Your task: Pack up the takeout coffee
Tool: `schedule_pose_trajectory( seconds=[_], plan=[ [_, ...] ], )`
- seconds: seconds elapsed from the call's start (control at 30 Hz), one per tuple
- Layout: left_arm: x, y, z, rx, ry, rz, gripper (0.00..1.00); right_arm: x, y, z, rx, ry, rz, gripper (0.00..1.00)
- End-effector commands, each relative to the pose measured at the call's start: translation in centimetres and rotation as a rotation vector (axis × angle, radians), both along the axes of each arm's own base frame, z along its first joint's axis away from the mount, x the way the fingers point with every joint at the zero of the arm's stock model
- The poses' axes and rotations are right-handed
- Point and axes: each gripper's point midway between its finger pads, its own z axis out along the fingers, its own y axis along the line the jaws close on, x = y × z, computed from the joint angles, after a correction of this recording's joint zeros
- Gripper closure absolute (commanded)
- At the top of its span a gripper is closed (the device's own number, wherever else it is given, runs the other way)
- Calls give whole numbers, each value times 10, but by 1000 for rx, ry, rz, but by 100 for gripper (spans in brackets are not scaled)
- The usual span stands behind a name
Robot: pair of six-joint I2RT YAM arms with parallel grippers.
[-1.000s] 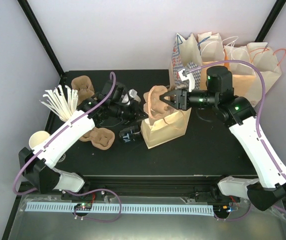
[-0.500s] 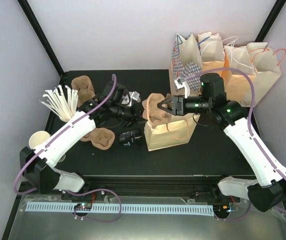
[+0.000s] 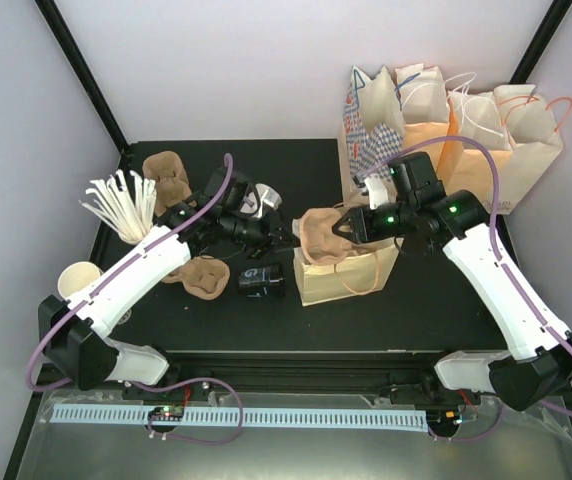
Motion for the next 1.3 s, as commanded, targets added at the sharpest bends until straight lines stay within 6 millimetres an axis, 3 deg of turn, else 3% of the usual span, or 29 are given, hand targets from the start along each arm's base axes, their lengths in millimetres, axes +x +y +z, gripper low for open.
schedule_pose_trajectory(
  seconds=[0.0, 0.13, 0.33, 0.7, 1.07, 1.27],
  plan=[
    [-7, 0, 13, -30, -30, -15, 93, 3, -30, -13, -173, -8, -88, 65],
    [-7, 1, 12, -33, -25, -9, 93, 12, -46, -21, -281, -18, -143, 65],
    [-7, -5, 12, -56, -20, -15, 93, 24, -52, -30, -360, -12, -170, 66],
    [-10, -14, 9, -56, -7, -34, 93, 43, -36, -43, -312, 137, -264, 63],
    [-13, -12, 1, -10, 4, -58, 94, 50, -32, -23, -228, 149, -282, 63],
    [-13, -14, 2, -10, -4, -76, 94, 57, -44, -19, -251, 131, -323, 63]
  ],
)
